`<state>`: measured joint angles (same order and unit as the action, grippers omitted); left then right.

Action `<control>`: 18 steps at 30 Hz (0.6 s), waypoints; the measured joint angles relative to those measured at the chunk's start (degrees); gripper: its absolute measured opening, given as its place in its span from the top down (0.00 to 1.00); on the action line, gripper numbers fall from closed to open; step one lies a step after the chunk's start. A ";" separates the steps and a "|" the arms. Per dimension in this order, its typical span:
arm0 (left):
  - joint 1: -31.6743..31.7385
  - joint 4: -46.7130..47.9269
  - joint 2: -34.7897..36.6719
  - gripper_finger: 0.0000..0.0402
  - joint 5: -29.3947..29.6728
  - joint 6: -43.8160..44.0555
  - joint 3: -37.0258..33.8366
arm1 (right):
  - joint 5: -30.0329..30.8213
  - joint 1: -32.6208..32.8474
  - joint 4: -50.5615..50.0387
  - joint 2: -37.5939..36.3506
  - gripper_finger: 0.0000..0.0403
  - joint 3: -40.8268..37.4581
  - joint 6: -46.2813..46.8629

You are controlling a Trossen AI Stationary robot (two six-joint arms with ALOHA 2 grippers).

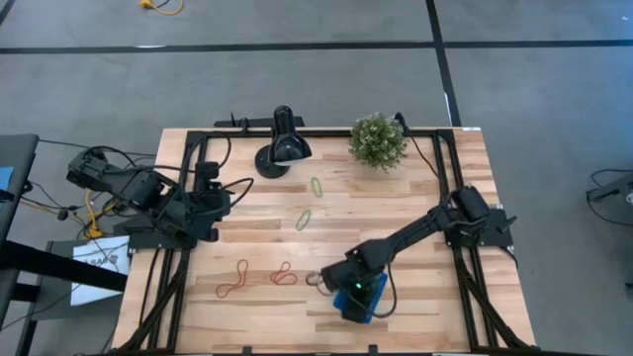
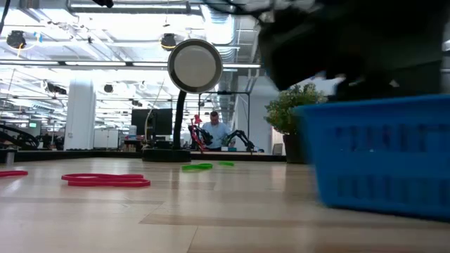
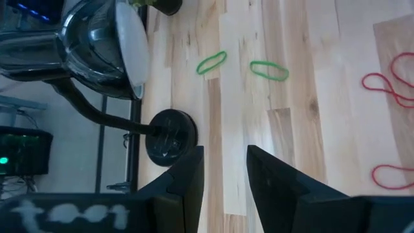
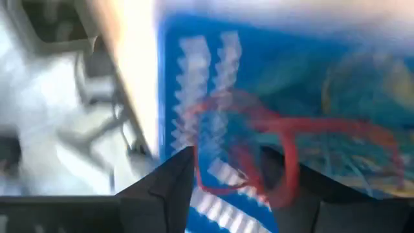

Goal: Pick and place items into bin
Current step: Put the red rubber band into the blue bin

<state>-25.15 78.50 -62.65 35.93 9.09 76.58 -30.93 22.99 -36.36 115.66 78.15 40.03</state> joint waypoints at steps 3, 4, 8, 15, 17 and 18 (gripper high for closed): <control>0.02 -0.18 0.00 0.73 0.36 0.62 0.00 | 1.31 -1.76 2.13 -0.19 0.59 0.06 6.42; 0.02 -0.18 0.00 0.73 0.34 1.19 0.00 | 1.29 -1.98 3.06 -0.43 0.60 0.06 6.44; 0.02 -0.14 0.00 0.73 0.34 1.82 0.00 | -1.67 -1.12 3.45 -0.88 0.61 0.20 3.24; 0.00 0.03 0.00 0.73 0.40 1.28 0.00 | -4.99 -0.68 2.74 -0.83 0.63 0.11 3.47; 0.02 0.04 0.00 0.73 0.56 1.28 0.00 | -4.99 -1.03 2.01 -0.86 0.64 0.43 3.20; 0.01 0.04 0.00 0.73 0.58 1.28 0.00 | -5.02 -1.09 1.53 -0.88 0.64 0.76 2.89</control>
<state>-25.14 78.55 -62.65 36.51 10.37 76.58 -35.95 21.90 -34.83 114.78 78.91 42.92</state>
